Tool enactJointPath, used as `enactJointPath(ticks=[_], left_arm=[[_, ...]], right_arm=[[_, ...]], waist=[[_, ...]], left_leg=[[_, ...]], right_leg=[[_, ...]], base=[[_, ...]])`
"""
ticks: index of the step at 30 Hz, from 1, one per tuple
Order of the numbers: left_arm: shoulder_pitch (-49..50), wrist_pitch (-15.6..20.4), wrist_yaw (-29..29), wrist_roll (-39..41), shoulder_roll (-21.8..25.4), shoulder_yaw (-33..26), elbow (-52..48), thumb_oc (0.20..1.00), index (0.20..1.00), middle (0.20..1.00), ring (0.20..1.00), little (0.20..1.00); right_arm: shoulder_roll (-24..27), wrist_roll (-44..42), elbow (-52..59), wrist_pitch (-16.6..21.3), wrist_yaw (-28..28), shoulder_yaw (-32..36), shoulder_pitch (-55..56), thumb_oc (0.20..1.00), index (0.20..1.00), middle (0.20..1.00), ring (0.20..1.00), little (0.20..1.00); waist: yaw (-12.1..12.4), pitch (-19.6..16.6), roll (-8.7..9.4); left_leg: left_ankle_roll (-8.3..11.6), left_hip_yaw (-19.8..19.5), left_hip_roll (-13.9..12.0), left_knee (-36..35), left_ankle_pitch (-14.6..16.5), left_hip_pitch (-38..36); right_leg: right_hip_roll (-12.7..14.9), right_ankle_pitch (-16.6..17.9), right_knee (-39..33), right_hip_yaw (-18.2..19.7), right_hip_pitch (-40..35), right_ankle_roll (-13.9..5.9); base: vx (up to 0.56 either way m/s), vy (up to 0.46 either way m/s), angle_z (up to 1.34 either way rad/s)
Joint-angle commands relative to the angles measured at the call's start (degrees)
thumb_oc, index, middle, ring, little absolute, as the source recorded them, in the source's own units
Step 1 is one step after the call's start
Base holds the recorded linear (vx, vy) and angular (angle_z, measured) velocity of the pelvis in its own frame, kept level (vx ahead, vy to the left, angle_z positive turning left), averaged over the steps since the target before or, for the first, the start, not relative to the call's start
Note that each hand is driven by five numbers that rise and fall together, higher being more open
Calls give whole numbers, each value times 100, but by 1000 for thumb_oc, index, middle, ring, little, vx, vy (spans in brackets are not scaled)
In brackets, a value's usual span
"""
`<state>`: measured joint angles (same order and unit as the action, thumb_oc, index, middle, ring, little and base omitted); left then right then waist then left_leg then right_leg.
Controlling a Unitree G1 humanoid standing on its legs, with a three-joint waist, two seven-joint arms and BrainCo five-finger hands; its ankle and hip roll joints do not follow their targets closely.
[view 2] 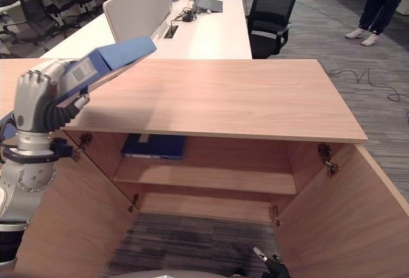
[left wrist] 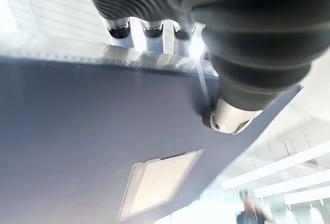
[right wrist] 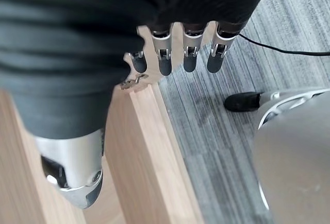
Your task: Put the empty folder in the office cabinet
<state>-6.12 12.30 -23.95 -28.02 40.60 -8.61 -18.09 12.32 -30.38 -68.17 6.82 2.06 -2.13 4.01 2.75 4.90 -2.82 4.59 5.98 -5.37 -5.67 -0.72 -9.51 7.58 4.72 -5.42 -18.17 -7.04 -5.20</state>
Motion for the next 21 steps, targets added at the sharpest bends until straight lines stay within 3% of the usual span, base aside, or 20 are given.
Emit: enactJointPath(ticks=[1, 5, 9, 21], left_arm=[[-827, 403, -225, 915, 48, -473, -516, 200, 200, 200, 200, 200], [-901, 791, 199, 2273, -84, -551, -902, 200, 200, 200, 200, 200], [-844, 975, 1253, 4300, -215, -498, -1073, 200, 200, 200, 200, 200], [-643, 910, 2102, 6131, -440, -336, -1175, 200, 200, 200, 200, 200]], right_arm=[[-103, -53, -284, 83, -91, -3, -545, 1000, 1000, 1000, 1000, 1000], [-43, -39, -205, 79, -160, -66, -570, 1000, 1000, 1000, 1000, 1000], [71, -19, -115, 6, -250, -38, -563, 1000, 1000, 1000, 1000, 1000], [131, -24, 8, -52, -364, -114, -566, 1000, 1000, 1000, 1000, 1000]], waist=[[58, 164, 86], [129, 155, 75], [178, 161, 37], [230, 199, 32]], left_leg=[[82, -83, 46, 67, 270, -46], [84, -193, 57, 67, 229, 30], [81, -274, 65, 67, 211, 84], [67, -346, 65, 67, 206, 116]], right_leg=[[209, -521, 60, -102, -343, -492], [212, -524, 54, -194, -349, -484], [232, -538, 47, -259, -361, -479], [228, -559, 61, -289, -386, -450]], base=[[-12, -11, 16], [-16, -16, 17], [-22, -2, 10], [-7, 2, 4]])
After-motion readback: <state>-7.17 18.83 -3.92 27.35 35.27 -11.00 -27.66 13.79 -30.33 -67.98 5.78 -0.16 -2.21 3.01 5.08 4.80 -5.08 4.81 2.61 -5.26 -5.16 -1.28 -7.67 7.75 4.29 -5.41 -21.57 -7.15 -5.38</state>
